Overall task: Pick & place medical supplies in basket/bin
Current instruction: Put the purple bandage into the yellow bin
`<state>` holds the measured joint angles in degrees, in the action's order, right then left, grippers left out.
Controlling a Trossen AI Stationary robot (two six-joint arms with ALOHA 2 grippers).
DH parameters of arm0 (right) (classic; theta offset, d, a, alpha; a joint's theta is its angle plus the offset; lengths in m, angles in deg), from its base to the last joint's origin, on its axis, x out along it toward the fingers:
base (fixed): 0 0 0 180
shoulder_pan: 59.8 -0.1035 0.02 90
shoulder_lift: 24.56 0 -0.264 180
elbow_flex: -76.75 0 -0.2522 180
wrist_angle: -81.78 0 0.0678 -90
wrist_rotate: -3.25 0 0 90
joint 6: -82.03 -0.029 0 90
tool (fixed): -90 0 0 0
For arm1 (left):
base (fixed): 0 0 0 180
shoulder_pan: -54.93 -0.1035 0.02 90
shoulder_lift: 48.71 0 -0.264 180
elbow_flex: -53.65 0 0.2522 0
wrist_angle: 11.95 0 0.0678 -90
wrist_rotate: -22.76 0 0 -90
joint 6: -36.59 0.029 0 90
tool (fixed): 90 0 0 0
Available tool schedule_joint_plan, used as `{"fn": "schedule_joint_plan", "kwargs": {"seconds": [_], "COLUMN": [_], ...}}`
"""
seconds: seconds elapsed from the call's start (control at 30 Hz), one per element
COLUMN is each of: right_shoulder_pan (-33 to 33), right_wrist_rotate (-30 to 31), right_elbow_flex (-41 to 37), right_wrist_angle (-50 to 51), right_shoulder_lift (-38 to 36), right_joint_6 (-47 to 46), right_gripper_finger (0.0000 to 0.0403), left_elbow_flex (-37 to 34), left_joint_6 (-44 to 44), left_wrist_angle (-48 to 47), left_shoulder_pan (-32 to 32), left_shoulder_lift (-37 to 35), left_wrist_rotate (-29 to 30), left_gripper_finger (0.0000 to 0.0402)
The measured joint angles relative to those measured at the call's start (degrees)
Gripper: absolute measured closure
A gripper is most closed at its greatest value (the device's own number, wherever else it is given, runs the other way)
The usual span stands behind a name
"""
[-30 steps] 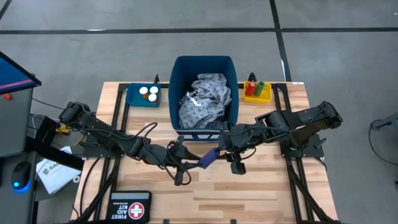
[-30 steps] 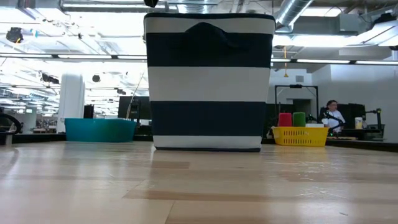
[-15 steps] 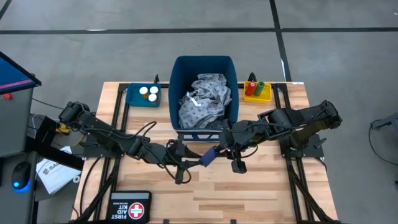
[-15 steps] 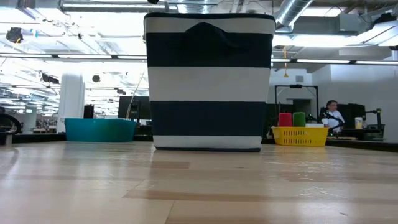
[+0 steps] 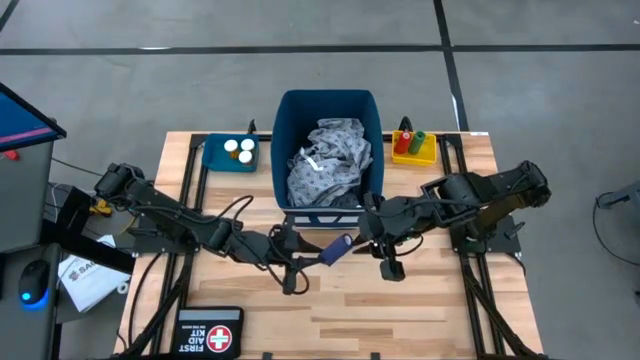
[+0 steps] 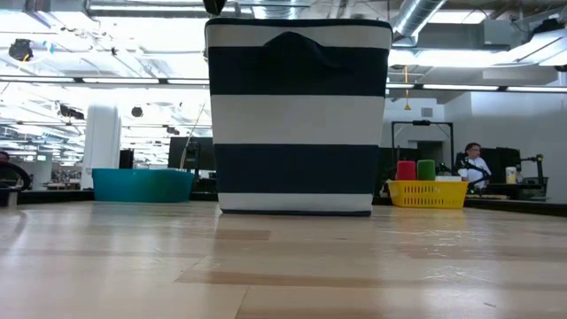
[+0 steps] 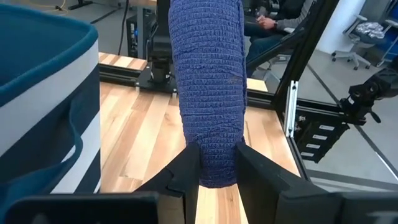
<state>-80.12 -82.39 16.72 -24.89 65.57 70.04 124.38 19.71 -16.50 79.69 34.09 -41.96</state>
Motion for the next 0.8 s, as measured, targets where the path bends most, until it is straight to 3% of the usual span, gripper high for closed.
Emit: {"fn": "schedule_joint_plan", "kwargs": {"seconds": [0.17,0.53,0.8], "right_shoulder_pan": [0.0,0.2,1.0], "right_wrist_rotate": [-0.1,0.0,0.0], "right_elbow_flex": [0.0,0.0,0.0], "right_wrist_angle": [0.0,0.0,0.2], "right_shoulder_lift": [0.0,0.0,0.0], "right_joint_6": [0.0,0.2,1.0], "right_gripper_finger": [0.0322,0.0233,0.0241], "left_elbow_flex": [0.0,0.0,0.0], "left_joint_6": [-0.1,-0.1,-0.1], "left_wrist_angle": [0.3,3.5,3.5], "left_shoulder_pan": [0.1,0.1,0.1], "left_shoulder_lift": [0.0,0.0,0.0], "left_wrist_rotate": [0.0,0.0,0.0], "left_gripper_finger": [0.0316,0.0316,0.0316]}}
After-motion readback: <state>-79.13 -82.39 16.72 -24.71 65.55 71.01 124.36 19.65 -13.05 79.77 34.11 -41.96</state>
